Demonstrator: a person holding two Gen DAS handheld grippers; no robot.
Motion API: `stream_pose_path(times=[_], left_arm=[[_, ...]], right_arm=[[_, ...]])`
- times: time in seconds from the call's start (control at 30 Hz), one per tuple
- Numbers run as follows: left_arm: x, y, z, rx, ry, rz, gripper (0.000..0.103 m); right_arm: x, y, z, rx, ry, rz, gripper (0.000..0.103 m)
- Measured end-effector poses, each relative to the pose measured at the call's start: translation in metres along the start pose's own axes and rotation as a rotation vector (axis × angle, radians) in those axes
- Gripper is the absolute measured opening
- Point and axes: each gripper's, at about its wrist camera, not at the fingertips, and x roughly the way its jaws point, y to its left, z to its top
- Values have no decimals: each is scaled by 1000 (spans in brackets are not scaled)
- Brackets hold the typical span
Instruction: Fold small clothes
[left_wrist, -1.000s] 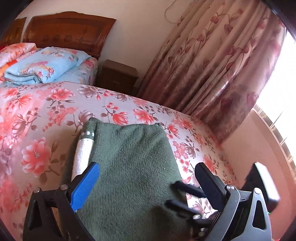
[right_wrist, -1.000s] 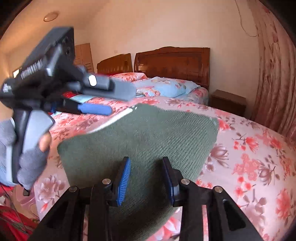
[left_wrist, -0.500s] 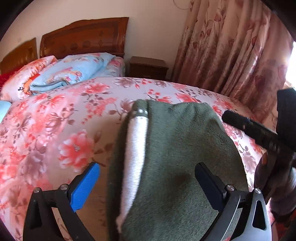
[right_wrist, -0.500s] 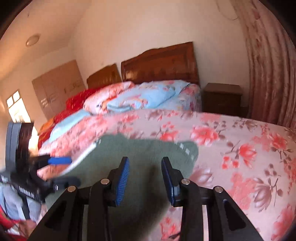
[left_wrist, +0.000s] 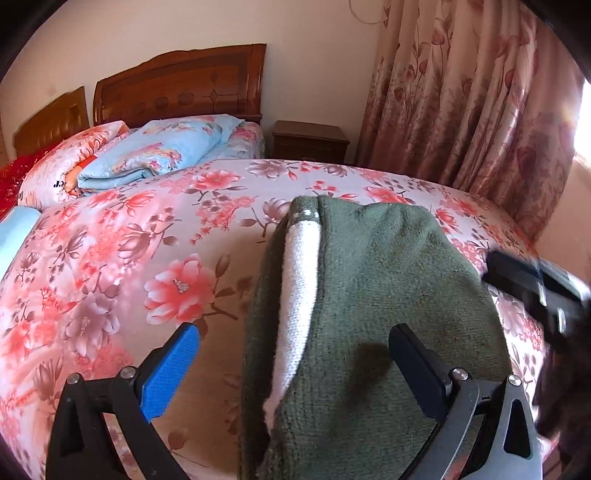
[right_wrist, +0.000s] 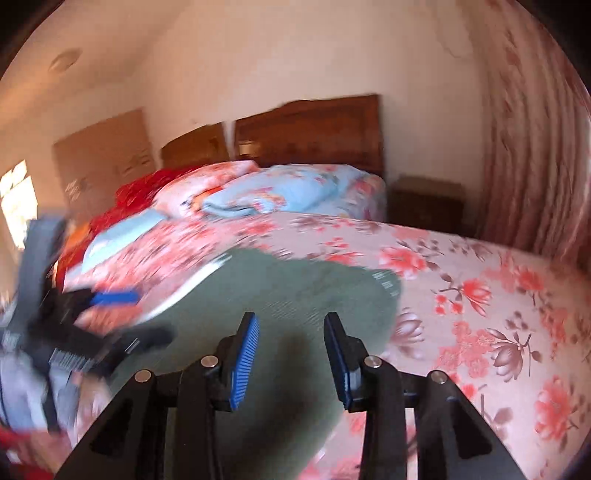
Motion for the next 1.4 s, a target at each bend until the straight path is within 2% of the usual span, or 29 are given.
stream_pose_path(times=[0.1, 0.17, 0.27, 0.37, 0.47, 0.5, 0.6, 0.7, 0.77, 0.8, 0.83, 0.9, 1.07, 1.17, 1.3, 1.4], left_arm=[[-3, -8, -1, 17, -11, -3, 103], [0, -14, -2, 41, 2, 11, 103], [1, -17, -8, 62, 15, 22, 103], [-1, -13, -13, 49, 15, 26, 103], [3, -6, -17, 9, 29, 13, 103], [2, -5, -17, 2, 32, 15, 103], [-6, -4, -18, 10, 19, 44, 103], [-9, -1, -24, 24, 24, 60, 103], [-9, 2, -27, 6, 25, 50, 103], [-9, 5, -28, -7, 29, 45, 103], [-8, 6, -29, -14, 33, 43, 103], [-10, 5, -29, -11, 32, 53, 103], [-16, -3, -29, 28, 12, 101, 103], [-20, -6, -29, 18, 6, 80, 103], [-31, -19, -27, 34, -36, 62, 103], [-53, -26, -25, 17, -121, 16, 103]], right_arm=[[-3, 31, -28, -117, 53, 13, 38], [-9, 48, -46, -228, 16, -37, 38], [-22, 52, -44, -190, 35, -18, 38], [-38, 60, -45, -190, 11, 28, 38], [-30, 69, -56, -226, 61, 31, 38], [-30, 70, -59, -218, 52, 24, 38], [-38, 71, -55, -154, 29, 79, 38], [-44, 83, -52, -197, -3, 112, 38], [-36, 86, -58, -223, 29, 96, 38], [-26, 82, -63, -209, 76, 78, 38], [-23, 78, -65, -192, 85, 90, 38], [-29, 74, -64, -149, 66, 111, 38], [-54, 74, -57, -159, 15, 67, 38], [-65, 66, -58, -140, -1, 51, 38], [-67, 57, -64, -110, 20, 29, 38], [-78, 52, -67, -81, 5, 11, 38]])
